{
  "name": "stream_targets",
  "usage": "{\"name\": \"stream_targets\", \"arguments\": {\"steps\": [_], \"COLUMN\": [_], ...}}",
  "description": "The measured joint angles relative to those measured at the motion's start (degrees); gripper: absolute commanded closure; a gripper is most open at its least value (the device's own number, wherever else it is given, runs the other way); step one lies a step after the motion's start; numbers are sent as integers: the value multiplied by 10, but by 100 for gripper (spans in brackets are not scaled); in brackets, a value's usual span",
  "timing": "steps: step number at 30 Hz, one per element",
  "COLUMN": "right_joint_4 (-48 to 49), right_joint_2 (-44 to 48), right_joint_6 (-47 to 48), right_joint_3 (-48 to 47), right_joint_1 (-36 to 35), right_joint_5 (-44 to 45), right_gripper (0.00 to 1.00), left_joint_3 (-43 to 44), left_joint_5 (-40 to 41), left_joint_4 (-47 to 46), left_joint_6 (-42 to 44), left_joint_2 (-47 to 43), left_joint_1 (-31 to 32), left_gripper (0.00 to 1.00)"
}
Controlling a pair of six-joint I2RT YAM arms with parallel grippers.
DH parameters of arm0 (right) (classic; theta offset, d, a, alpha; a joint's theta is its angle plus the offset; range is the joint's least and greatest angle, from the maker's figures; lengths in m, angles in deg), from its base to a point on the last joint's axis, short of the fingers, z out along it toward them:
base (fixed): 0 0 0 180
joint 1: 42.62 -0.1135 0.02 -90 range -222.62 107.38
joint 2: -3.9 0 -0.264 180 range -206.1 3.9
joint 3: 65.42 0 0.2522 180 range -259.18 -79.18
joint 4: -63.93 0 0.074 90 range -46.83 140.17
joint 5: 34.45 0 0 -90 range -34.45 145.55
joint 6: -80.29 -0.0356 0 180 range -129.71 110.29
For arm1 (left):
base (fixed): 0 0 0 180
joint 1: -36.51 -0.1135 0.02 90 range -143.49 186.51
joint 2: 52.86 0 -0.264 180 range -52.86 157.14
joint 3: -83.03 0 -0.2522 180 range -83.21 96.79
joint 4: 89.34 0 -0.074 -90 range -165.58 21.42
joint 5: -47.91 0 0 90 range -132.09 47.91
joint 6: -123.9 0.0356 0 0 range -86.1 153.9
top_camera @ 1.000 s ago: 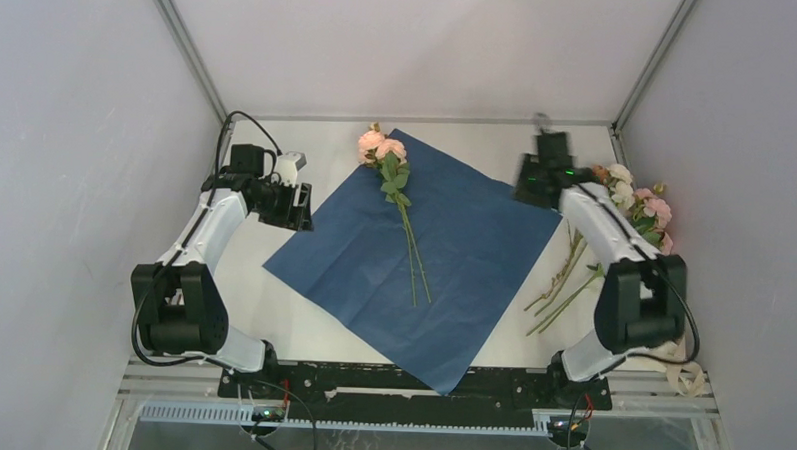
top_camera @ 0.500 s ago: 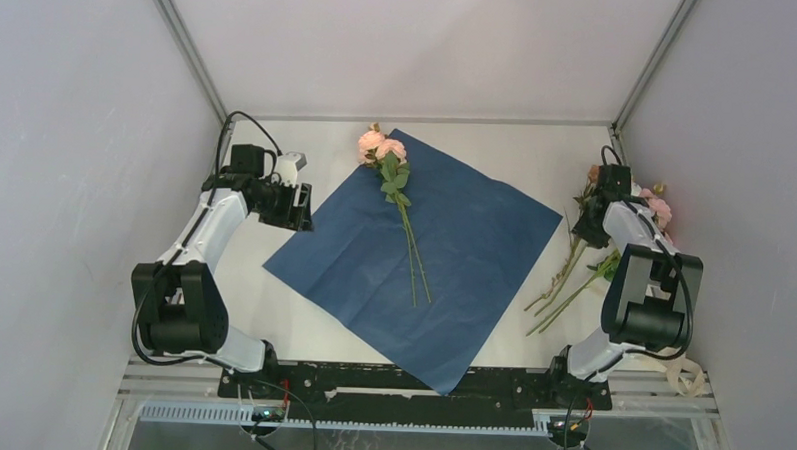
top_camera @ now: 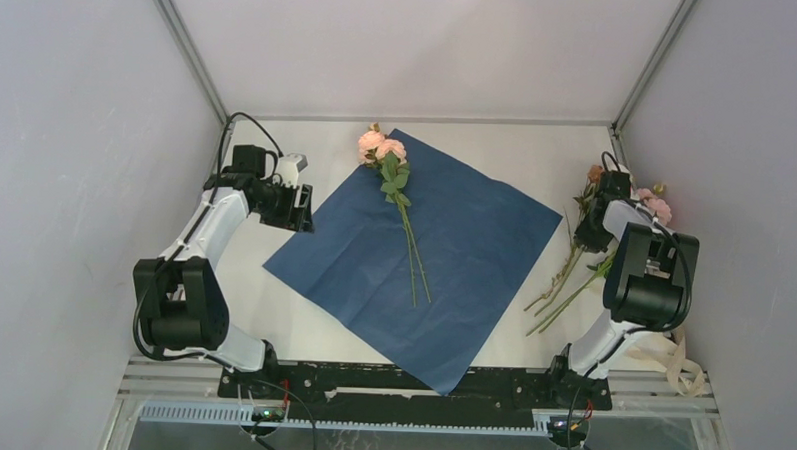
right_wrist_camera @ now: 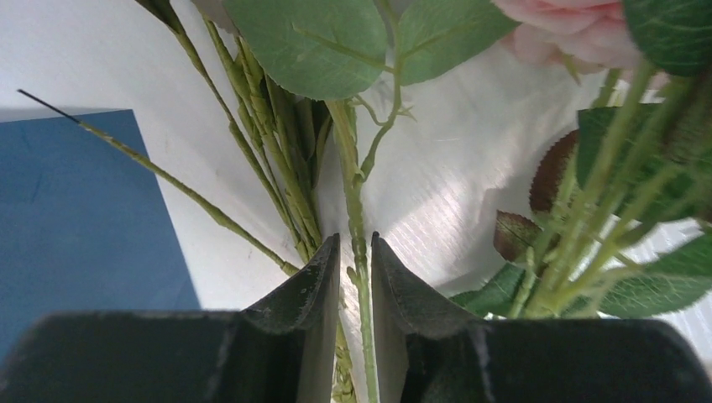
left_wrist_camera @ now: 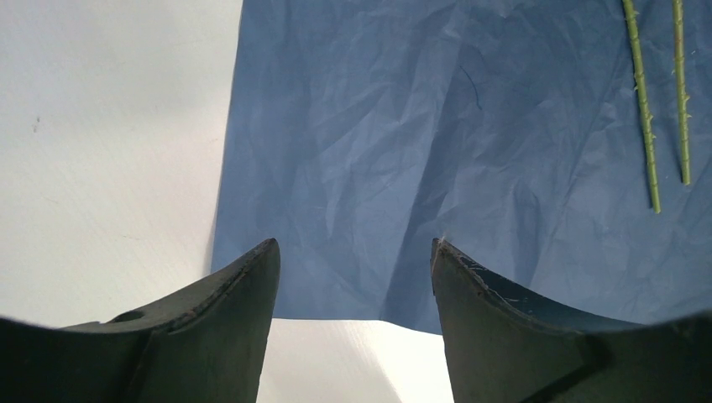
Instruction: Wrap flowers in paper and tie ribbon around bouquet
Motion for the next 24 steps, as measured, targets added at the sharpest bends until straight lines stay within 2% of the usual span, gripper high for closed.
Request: {"name": "stream_targets", "arguments": {"steps": [7, 12, 17, 20, 24], "right_joint_4": [13, 16, 12, 4, -11], "right_joint_2": [-21, -24, -19, 7, 99], "right_joint_6": [0, 3, 18, 30, 38], "right_joint_3": [-1, -4, -4, -2, 2], "right_joint_1": [6, 11, 12, 12, 12], "right_joint_5": [-18, -33, -32, -13, 13], "right_gripper": [73, 94, 100, 100, 100], "left_joint_3": [0, 0, 0, 0, 0], "left_joint_5": [0, 0, 0, 0, 0], "left_joint_4": [1, 2, 2, 2, 2], "left_joint_6": [0, 0, 0, 0, 0], "left_joint_2": [2, 2, 2, 2, 2], "left_joint_1": [0, 0, 0, 0, 0], "left_gripper": [29, 29, 29, 29, 29]}}
